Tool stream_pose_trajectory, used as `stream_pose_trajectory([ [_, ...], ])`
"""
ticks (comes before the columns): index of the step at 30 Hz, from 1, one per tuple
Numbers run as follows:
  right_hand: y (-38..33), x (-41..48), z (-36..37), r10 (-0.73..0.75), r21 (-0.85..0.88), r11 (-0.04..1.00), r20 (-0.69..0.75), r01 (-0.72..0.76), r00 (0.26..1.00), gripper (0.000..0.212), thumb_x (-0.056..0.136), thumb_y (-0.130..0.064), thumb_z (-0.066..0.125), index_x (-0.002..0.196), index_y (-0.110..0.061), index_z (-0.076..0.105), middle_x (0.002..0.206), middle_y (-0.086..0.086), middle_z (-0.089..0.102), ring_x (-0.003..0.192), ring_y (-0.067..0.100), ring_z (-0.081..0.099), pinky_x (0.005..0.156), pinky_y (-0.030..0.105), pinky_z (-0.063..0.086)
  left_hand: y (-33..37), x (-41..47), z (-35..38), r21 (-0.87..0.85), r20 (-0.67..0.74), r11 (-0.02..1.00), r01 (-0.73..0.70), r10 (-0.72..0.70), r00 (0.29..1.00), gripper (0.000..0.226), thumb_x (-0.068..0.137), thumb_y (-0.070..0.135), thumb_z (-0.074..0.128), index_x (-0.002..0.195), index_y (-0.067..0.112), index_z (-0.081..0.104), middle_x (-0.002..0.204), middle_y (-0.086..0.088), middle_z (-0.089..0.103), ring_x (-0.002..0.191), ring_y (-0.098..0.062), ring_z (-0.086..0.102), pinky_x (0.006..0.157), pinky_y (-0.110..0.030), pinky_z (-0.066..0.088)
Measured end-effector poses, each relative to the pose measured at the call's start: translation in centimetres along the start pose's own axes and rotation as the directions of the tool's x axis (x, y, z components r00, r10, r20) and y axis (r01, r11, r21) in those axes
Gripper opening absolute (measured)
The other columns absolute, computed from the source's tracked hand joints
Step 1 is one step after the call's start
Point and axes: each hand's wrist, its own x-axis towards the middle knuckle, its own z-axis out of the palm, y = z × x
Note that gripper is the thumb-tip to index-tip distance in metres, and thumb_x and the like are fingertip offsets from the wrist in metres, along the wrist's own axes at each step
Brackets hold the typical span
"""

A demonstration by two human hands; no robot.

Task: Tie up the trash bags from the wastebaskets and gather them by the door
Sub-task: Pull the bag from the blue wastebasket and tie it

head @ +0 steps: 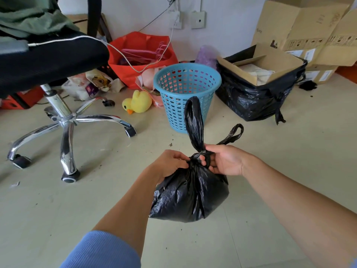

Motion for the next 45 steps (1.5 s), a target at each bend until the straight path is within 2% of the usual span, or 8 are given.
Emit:
stream_pose_trajectory([
  [4,-0.2,0.0,0.4,-0.045,-0.081,0.996,0.007,0.045,0.999,0.007,0.072,-0.019,0.076,0.077,-0.015,0.076,0.075,0.002,0.069,0.066,0.012,0.064,0.051,0.018,0.046,-0.1,0.1,-0.1,0.047,-0.076,0.999,-0.006,0.01,0.997,0.023,0.083,0.003,0.06,0.069,0.018,0.071,0.067,-0.005,0.066,0.067,-0.021,0.058,0.063,-0.026,0.051],
  [10,-0.1,0.4,1.9,-0.359,-0.592,0.793,-0.262,0.144,0.896,0.019,0.071,0.004,0.077,0.067,-0.014,0.07,0.063,0.001,0.064,0.059,0.014,0.057,0.048,0.022,0.043,0.6,0.0,-0.5,0.027,-0.088,0.998,0.05,-0.048,0.995,0.011,0.079,0.008,0.064,0.076,0.008,0.074,0.072,-0.012,0.068,0.068,-0.025,0.06,0.073,-0.038,0.056],
  [18,2.0,0.9,2.6,-0.769,-0.982,0.105,-0.182,-0.16,0.613,0.002,0.087,-0.013,0.047,0.088,-0.013,0.046,0.091,0.008,0.048,0.07,0.036,0.052,0.06,0.04,0.038,2.5,-0.7,0.2,0.027,0.077,1.0,0.001,-0.003,0.997,0.017,0.079,-0.004,0.057,0.08,0.002,0.073,0.074,-0.013,0.064,0.074,-0.025,0.057,0.077,-0.038,0.053],
  [22,2.7,1.4,3.0,-0.669,-0.793,0.595,-0.399,0.13,0.627,0.025,0.085,-0.012,0.05,0.063,-0.019,0.044,0.069,0.0,0.048,0.06,0.02,0.046,0.064,0.034,0.035,1.4,-0.4,0.1,0.018,-0.03,0.998,0.055,-0.055,0.998,0.018,0.076,0.0,0.064,0.07,0.014,0.074,0.068,-0.006,0.067,0.068,-0.022,0.062,0.071,-0.029,0.056],
  [25,2.7,1.7,2.6,-0.265,-0.172,0.962,-0.414,0.211,0.871,0.031,0.089,0.001,0.058,0.062,-0.013,0.061,0.06,0.001,0.06,0.055,0.008,0.058,0.067,0.03,0.043,-0.5,-0.2,-0.5,-0.005,-0.161,0.994,0.111,-0.11,0.981,0.016,0.076,0.003,0.063,0.084,0.004,0.076,0.079,-0.012,0.07,0.077,-0.026,0.064,0.079,-0.033,0.058],
  [28,2.5,1.3,1.6,-0.138,-0.205,0.977,-0.415,0.056,0.899,0.019,0.078,-0.028,0.075,0.092,-0.016,0.07,0.087,0.0,0.072,0.084,0.014,0.068,0.072,0.034,0.05,-1.6,-0.1,-0.8,-0.084,-0.199,0.989,0.124,-0.138,0.97,0.017,0.076,0.008,0.065,0.089,0.003,0.075,0.088,-0.015,0.07,0.085,-0.03,0.064,0.088,-0.043,0.057],
  [34,1.6,1.2,0.7,-0.227,-0.086,0.968,-0.701,0.236,0.676,0.014,0.078,-0.031,0.067,0.08,-0.017,0.067,0.076,-0.002,0.066,0.066,0.014,0.058,0.056,0.029,0.041,-0.5,1.4,1.1,0.112,-0.186,0.993,-0.023,0.043,0.982,0.013,0.081,0.015,0.069,0.093,0.015,0.073,0.08,-0.001,0.067,0.068,-0.013,0.058,0.066,-0.024,0.051],
  [45,1.9,1.8,0.3,-0.078,0.152,0.965,-0.614,0.215,0.785,0.01,0.083,-0.025,0.056,0.081,-0.017,0.06,0.067,0.002,0.058,0.051,0.015,0.051,0.04,0.021,0.034,-2.0,2.1,3.8,0.678,-0.192,0.735,0.015,0.158,0.969,0.028,0.081,0.023,0.063,0.109,0.022,0.067,0.106,-0.006,0.067,0.094,-0.028,0.062,0.071,-0.031,0.048],
])
